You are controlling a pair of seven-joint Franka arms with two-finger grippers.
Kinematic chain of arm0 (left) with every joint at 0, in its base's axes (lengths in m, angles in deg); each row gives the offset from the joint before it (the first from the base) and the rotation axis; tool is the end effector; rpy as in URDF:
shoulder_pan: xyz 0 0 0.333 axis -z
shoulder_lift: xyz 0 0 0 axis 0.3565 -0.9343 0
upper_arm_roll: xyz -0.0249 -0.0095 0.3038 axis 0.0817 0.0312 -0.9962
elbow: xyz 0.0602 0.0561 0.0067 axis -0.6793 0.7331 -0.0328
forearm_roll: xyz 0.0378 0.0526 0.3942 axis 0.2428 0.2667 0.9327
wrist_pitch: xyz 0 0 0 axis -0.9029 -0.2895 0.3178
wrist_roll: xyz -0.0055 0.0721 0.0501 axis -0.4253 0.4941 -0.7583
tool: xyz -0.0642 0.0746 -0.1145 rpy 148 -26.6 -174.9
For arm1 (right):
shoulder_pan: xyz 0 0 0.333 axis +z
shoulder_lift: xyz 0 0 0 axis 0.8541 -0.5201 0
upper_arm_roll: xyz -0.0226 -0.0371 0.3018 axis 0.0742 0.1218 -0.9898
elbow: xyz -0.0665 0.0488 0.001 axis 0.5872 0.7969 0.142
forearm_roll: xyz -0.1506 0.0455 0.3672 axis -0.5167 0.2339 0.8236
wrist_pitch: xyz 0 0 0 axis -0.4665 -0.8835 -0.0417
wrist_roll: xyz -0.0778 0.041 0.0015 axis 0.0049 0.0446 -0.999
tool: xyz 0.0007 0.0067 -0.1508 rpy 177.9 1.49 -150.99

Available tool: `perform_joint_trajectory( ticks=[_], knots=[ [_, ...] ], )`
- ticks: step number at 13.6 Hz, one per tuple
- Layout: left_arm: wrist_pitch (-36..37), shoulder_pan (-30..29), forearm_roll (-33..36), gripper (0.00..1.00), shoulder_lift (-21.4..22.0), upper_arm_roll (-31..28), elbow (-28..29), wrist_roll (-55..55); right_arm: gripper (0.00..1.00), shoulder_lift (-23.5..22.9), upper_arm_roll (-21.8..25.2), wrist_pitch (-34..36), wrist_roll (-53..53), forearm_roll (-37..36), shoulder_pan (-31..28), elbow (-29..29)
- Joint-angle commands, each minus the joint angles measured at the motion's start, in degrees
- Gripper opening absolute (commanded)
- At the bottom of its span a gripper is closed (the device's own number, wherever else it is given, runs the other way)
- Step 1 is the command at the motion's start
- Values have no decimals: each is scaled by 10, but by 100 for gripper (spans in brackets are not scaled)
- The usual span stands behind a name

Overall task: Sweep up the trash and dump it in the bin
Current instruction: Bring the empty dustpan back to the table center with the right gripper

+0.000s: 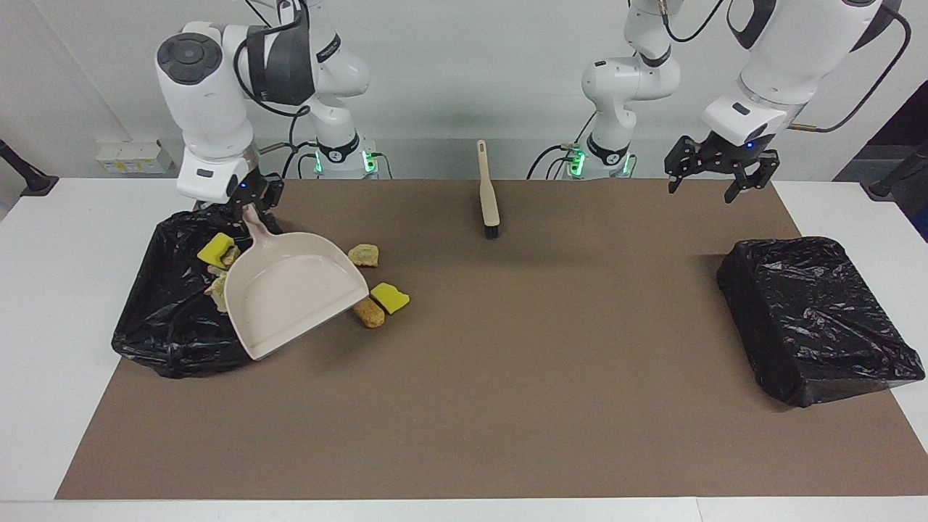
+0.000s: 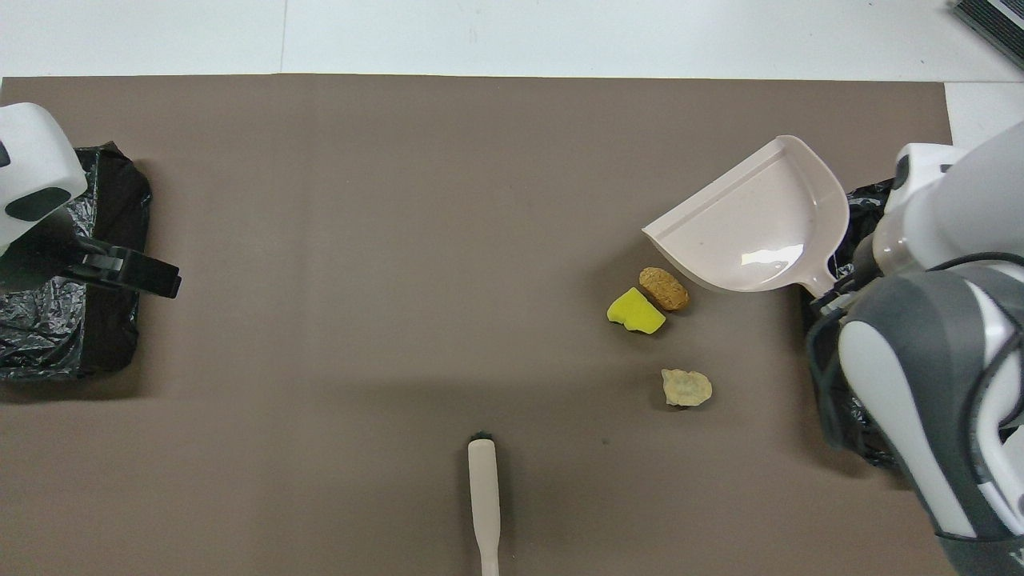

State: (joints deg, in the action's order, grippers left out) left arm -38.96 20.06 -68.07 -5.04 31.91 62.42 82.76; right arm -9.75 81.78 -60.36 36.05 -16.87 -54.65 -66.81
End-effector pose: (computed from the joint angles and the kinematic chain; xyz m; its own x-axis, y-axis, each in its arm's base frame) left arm 0.5461 -0.0902 0.5791 0.9603 -0.2774 -0.0313 -0.2767 -0.9607 0.0227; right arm 0.5570 0.0543 0.4700 0.8656 0.4767 -0.1535 0.4896 -0.8699 0.0598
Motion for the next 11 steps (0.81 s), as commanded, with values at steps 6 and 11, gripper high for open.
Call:
perform_joint_trajectory(
  ticks=[6, 11],
  knots=[
    [3, -6, 6, 100, 5, 4, -2, 2, 0, -64, 2, -91, 246, 87, 136, 7],
    [5, -7, 7, 100, 7, 5, -3, 2, 0, -135, 2, -145, 390, 123, 231, 16]
  ],
)
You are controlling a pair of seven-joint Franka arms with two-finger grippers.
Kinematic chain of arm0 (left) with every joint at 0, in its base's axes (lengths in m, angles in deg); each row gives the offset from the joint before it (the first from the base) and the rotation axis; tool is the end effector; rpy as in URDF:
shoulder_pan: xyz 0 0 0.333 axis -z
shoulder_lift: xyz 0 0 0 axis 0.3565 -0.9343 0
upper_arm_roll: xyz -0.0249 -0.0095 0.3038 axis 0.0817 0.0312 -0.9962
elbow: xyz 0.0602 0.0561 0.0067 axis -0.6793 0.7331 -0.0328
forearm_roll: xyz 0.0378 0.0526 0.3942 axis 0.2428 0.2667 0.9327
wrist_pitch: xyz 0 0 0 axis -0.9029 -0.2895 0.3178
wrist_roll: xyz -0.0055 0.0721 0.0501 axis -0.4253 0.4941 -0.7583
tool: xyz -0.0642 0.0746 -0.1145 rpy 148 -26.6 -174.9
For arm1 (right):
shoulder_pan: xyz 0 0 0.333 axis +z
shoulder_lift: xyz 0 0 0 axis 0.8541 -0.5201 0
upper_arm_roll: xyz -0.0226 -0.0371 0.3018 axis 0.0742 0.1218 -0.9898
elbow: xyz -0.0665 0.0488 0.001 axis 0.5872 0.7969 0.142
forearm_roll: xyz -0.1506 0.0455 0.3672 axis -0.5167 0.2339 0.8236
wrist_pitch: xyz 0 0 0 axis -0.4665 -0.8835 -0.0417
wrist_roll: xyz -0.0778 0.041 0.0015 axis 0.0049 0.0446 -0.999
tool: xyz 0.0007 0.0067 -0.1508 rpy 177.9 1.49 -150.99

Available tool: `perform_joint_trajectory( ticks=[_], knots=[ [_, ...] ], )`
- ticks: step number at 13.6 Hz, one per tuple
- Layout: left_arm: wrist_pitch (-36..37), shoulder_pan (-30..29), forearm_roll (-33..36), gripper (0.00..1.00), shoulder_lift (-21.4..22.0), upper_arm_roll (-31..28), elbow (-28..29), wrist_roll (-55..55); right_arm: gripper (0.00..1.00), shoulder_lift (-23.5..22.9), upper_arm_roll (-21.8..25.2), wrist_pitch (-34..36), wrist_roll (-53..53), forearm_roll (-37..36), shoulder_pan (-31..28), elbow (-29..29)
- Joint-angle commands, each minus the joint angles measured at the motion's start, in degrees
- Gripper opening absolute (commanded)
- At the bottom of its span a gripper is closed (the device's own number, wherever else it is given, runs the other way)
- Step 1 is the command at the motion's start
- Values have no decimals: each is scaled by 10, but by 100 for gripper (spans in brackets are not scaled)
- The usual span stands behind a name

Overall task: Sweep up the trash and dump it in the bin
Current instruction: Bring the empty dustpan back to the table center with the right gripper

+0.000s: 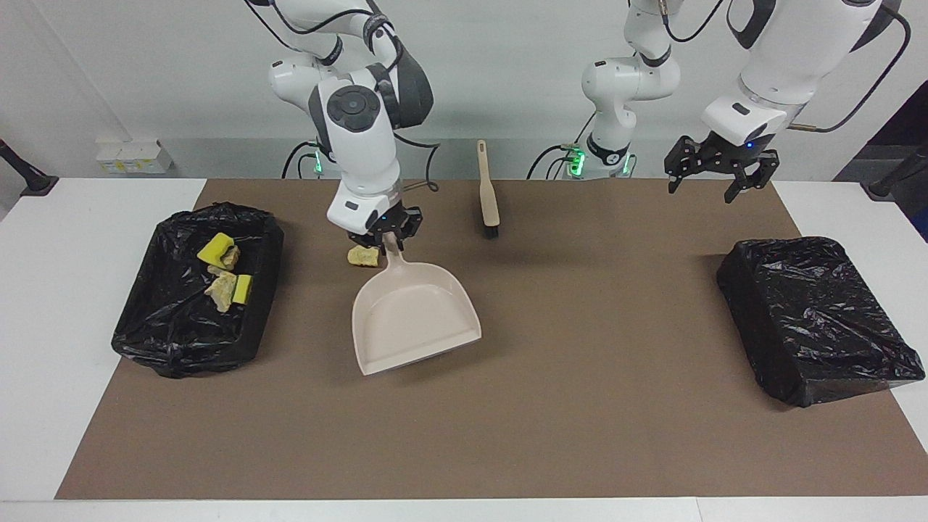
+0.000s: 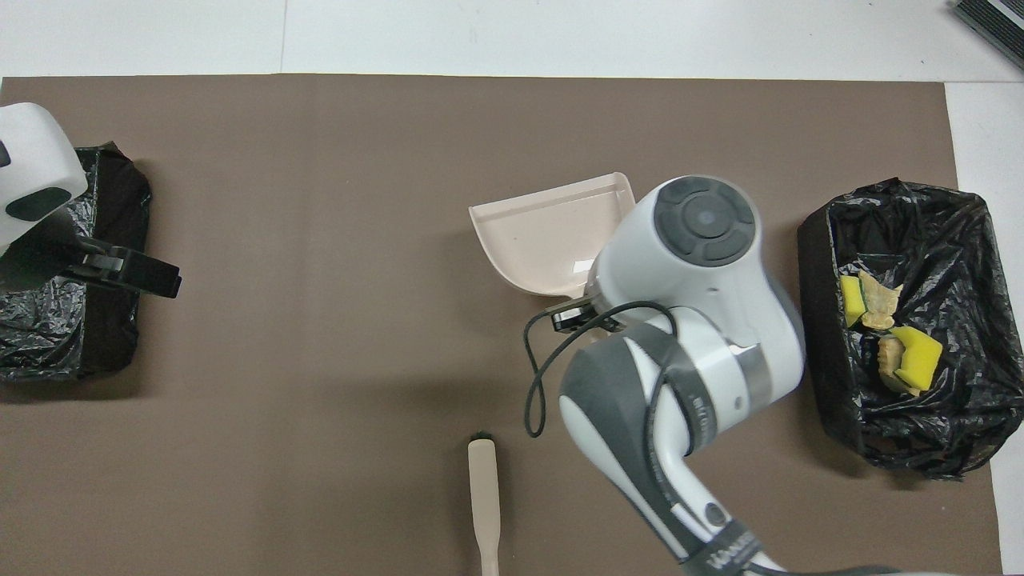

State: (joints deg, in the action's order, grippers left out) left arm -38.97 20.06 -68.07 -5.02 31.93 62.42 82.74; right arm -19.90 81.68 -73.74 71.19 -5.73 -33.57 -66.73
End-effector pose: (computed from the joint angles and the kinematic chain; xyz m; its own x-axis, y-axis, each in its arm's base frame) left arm 0.5460 -0.0904 0.5793 0.9603 -0.2774 -0.0308 -0.2768 -0.9607 0.0225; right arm 0.5356 0.2986 0.3835 0.9726 0.2167 -0.0841 0.2115 -0.9751 -0.0662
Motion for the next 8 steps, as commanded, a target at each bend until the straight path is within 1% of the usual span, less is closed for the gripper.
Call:
perform_joint_trajectory(
  ticks=[1, 4, 5, 8],
  knots=[
    [5, -7, 7, 100, 9, 4, -3, 4, 0, -50, 3, -19, 66, 7, 42, 30],
    [5, -6, 7, 100, 9, 4, -3, 0, 0, -121, 4, -24, 161, -4, 94, 84],
    [5, -6, 7, 100, 9, 4, -4, 1, 0, -133, 3, -24, 176, -13, 99, 96],
    [4, -5, 6, 100, 12, 5, -4, -1, 0, -135, 3, -24, 181, -16, 99, 98]
  ],
)
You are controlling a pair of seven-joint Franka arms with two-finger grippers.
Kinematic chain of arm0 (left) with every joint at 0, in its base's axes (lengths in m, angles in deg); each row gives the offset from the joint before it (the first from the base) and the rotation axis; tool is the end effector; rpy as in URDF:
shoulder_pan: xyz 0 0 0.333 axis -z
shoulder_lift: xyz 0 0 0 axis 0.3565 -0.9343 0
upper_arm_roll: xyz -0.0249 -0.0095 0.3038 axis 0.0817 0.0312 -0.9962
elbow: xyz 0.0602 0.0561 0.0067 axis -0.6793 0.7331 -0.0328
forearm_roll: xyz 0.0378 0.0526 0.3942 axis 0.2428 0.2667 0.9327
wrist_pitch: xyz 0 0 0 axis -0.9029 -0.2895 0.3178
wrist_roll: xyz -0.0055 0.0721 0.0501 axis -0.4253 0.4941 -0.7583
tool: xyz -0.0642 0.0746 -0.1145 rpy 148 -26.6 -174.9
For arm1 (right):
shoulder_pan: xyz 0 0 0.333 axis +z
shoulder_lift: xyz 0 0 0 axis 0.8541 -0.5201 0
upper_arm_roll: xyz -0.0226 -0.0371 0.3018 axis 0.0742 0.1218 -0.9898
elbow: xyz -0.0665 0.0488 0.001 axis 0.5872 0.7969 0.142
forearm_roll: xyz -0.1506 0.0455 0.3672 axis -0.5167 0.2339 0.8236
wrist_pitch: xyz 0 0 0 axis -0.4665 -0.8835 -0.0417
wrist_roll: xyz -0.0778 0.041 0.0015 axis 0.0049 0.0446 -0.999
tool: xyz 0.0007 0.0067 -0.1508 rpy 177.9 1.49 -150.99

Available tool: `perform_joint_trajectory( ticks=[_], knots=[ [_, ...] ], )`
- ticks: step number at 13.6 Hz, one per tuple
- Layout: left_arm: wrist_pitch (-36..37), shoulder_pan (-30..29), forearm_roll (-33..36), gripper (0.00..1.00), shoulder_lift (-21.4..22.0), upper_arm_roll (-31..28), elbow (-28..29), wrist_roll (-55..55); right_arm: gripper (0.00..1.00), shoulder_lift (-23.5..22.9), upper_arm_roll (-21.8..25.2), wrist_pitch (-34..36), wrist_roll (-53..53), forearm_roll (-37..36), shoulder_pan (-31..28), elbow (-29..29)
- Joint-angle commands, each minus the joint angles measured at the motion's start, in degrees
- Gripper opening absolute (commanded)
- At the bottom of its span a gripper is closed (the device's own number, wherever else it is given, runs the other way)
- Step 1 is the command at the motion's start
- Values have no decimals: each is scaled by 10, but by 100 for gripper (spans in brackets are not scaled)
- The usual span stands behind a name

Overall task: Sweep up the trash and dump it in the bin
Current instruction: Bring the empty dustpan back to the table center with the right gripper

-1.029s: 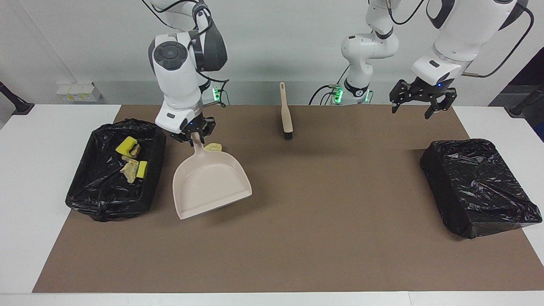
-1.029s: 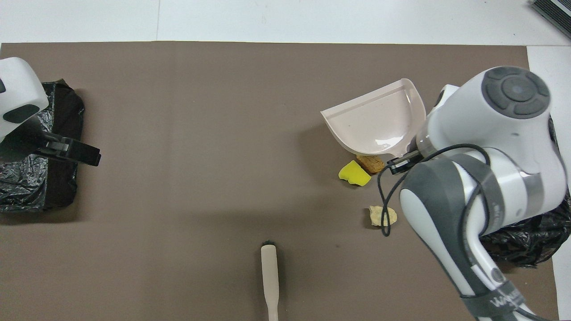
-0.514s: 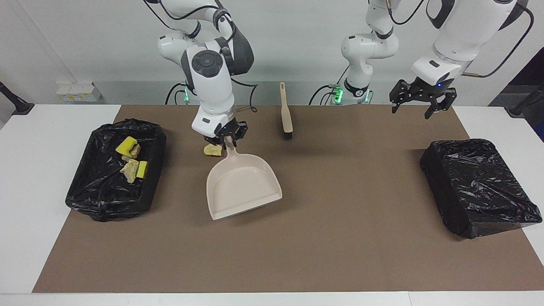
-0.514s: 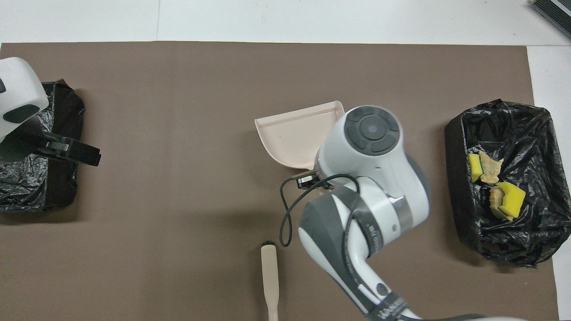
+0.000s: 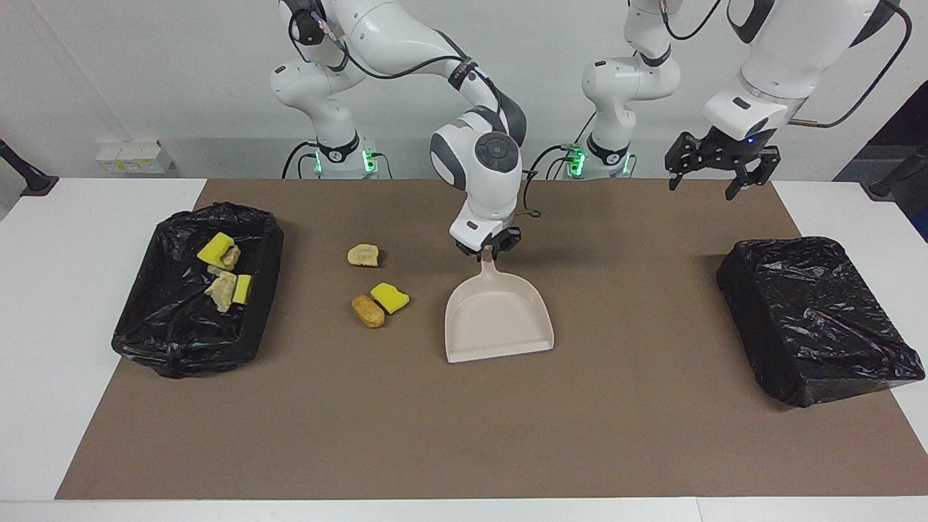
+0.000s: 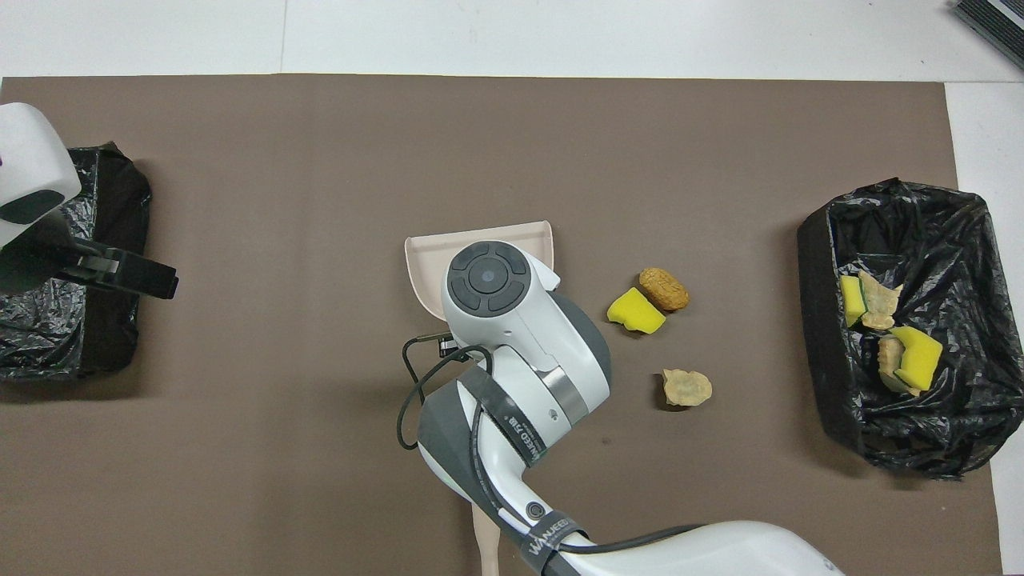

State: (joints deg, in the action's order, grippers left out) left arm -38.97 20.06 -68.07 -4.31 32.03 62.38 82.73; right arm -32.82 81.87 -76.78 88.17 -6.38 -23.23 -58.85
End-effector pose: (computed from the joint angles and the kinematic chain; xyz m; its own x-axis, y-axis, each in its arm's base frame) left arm 0.5428 -0.0914 0.5864 0.9602 -0.2789 -0.0183 -0.2785 -0.9602 0.0188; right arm 0.5123 0.4144 0.3078 0.9873 0.0941 -0.1283 0.0924 -0.9955 -0.0191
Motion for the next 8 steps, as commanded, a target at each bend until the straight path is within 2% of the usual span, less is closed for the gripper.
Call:
perform_joint_trajectory(
  ticks=[1, 6, 7, 8],
  knots=[
    [2, -1, 5, 100, 5, 5, -3, -1, 0, -6, 1, 6, 13, -9, -4, 19],
    [-14, -1, 5, 100, 4, 5, 3, 11, 0, -16, 1, -13, 54, -5, -6, 36],
    [-19, 1, 5, 100, 4, 5, 6, 10, 25, -15, 1, -26, 58, 1, -5, 34],
    [-27, 1, 5, 100, 4, 5, 11, 10, 99, -15, 1, -34, 63, -5, -4, 32]
  ],
)
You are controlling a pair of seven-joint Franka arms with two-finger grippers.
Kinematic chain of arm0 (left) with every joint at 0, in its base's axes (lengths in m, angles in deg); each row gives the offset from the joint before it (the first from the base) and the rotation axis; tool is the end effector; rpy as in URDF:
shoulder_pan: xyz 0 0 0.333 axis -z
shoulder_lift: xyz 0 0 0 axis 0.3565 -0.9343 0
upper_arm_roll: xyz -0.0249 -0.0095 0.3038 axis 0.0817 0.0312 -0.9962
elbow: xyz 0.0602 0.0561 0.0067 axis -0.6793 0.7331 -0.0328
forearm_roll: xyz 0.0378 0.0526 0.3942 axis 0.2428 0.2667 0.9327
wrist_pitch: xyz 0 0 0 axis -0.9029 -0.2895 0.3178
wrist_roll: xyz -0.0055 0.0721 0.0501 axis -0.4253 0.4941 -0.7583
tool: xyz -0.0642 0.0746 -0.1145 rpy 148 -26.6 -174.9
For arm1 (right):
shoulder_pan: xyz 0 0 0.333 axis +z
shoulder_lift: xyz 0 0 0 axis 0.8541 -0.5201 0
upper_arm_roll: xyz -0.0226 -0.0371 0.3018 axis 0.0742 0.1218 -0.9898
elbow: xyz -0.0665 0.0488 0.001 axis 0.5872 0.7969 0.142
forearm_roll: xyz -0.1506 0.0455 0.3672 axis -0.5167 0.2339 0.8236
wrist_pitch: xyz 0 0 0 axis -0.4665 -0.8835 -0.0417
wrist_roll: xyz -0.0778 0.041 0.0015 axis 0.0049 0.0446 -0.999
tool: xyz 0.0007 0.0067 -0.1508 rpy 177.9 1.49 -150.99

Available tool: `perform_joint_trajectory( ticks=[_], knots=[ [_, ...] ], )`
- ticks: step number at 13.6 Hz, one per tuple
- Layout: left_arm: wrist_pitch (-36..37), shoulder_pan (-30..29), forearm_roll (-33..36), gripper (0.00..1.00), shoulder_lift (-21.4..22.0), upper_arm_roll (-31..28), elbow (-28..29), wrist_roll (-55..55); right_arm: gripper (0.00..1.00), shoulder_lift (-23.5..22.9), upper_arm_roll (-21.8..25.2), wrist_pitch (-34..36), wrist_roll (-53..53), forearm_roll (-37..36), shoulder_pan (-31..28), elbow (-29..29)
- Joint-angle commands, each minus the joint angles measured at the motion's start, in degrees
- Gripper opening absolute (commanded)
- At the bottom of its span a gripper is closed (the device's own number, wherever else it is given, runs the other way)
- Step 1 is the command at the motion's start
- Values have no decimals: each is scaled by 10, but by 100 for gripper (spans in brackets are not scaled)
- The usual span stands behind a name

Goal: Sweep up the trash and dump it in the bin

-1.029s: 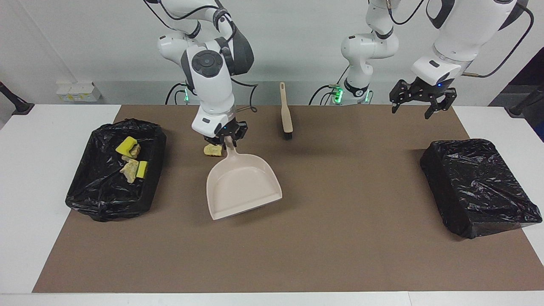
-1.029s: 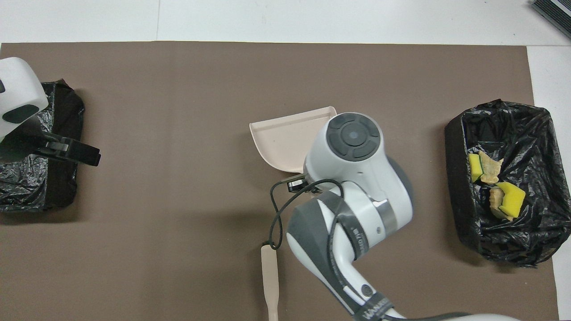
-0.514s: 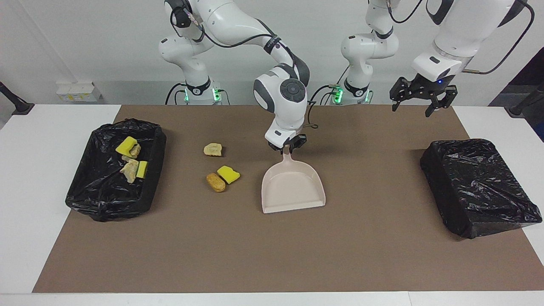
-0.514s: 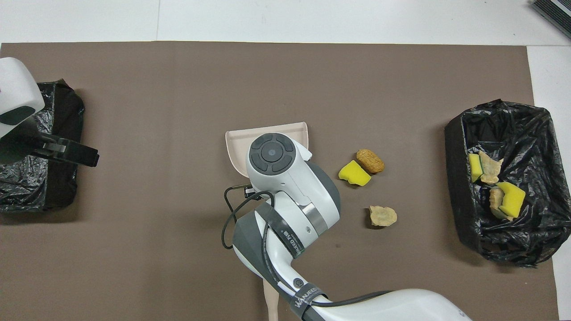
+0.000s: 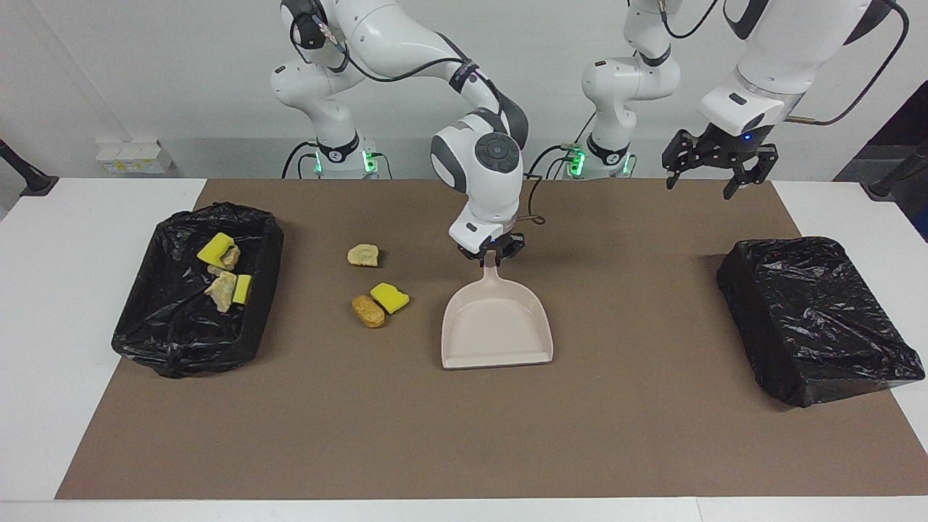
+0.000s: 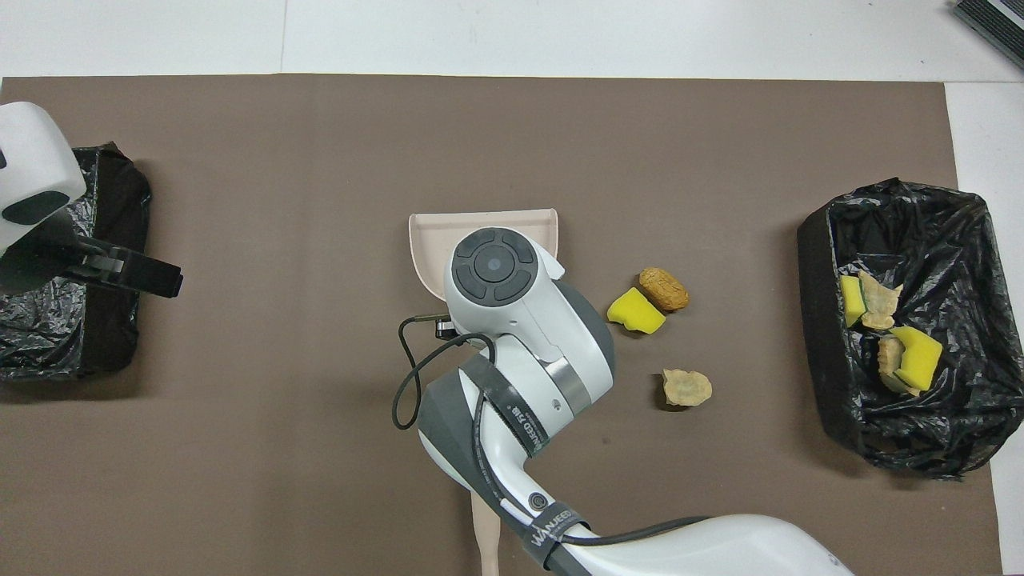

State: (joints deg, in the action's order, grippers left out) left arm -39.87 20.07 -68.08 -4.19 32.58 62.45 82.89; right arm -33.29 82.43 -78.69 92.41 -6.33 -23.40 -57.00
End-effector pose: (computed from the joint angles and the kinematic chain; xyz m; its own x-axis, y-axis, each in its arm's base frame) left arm 0.5436 -0.0971 0.5883 0.9568 -0.2907 -0.0019 -0.2906 -0.9567 0.0165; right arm 0.5283 0.4160 0.3197 0.9966 0.0081 -0.0817 0.0047 -0.9992 -0.0409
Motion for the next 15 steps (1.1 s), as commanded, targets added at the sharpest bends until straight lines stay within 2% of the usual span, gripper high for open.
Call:
perform_joint_trajectory(
  ticks=[1, 4, 6, 9, 11, 15],
  knots=[
    [-22, 2, 4, 100, 3, 0, 13, 9, 100, -8, -5, -21, 23, 4, -2, 12],
    [-47, 5, 3, 100, -3, 3, 26, 7, 100, 28, -5, -4, 29, 11, -8, -2],
    [-73, 28, 2, 100, -7, 5, 44, -1, 100, 74, -5, 19, 29, 38, -6, -40],
    [-144, 73, 2, 100, -8, 4, 106, -10, 100, 136, -6, 75, 36, 50, 8, -111],
    [-186, 99, 2, 100, -17, 5, 127, -59, 100, 190, -6, 50, 42, 58, 32, -201],
    [-237, 182, 2, 100, -69, 4, 135, -190, 100, 303, -6, -89, 59, 59, 74, -390]
  ],
)
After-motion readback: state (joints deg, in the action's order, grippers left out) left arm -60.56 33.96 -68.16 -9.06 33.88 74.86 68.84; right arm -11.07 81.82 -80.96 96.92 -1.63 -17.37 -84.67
